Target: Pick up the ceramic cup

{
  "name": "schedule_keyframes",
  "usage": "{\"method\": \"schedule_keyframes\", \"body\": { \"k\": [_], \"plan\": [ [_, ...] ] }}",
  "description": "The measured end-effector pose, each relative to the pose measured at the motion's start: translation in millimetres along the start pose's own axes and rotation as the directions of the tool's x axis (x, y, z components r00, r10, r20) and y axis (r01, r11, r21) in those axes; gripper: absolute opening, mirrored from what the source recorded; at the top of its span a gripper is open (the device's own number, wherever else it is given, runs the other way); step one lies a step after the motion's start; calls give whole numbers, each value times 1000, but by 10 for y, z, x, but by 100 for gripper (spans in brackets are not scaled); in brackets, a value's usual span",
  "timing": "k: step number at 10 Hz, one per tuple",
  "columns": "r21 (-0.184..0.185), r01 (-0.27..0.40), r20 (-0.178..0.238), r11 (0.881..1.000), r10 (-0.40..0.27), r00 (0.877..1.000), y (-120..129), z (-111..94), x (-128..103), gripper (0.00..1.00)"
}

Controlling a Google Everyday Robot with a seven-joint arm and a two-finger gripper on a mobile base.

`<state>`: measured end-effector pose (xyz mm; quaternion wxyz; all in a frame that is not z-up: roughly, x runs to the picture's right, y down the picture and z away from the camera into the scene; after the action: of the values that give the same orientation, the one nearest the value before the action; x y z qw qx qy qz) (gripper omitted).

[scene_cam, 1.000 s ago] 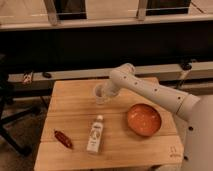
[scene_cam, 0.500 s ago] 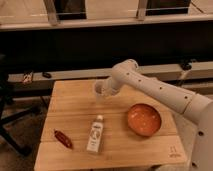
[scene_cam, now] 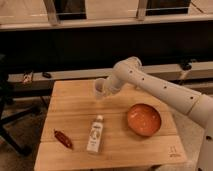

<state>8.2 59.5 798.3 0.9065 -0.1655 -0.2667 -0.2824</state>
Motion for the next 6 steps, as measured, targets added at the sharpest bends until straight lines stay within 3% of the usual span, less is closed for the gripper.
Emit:
{"method": "schedule_keyframes", "body": {
  "k": [6],
  "plan": [
    [10, 33, 15, 999, -33, 999, -17, -173, -78, 4]
  ]
}}
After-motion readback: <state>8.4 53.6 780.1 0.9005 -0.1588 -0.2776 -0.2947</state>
